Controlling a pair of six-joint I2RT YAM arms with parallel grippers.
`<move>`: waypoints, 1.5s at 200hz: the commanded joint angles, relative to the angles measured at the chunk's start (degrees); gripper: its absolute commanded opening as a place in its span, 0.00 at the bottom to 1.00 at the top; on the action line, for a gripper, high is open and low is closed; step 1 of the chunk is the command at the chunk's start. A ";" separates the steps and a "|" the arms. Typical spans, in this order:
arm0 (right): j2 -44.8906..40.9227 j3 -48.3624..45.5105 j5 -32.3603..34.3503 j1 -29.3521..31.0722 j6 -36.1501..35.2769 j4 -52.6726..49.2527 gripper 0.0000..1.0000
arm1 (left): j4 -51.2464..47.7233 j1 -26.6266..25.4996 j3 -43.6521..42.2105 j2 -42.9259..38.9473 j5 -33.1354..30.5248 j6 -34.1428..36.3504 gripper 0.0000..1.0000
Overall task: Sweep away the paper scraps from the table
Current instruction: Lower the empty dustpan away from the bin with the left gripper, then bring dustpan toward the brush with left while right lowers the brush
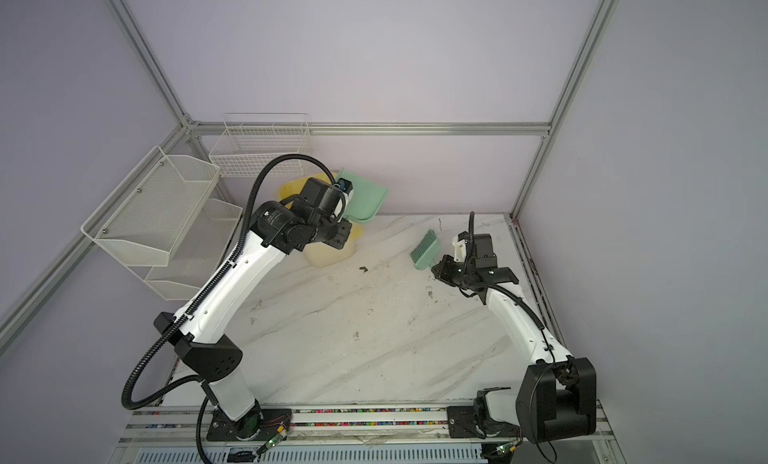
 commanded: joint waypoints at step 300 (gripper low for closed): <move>-6.91 -1.92 1.96 -2.72 15.53 19.63 0.00 | 28.06 -5.11 -23.71 12.80 16.42 -7.49 0.10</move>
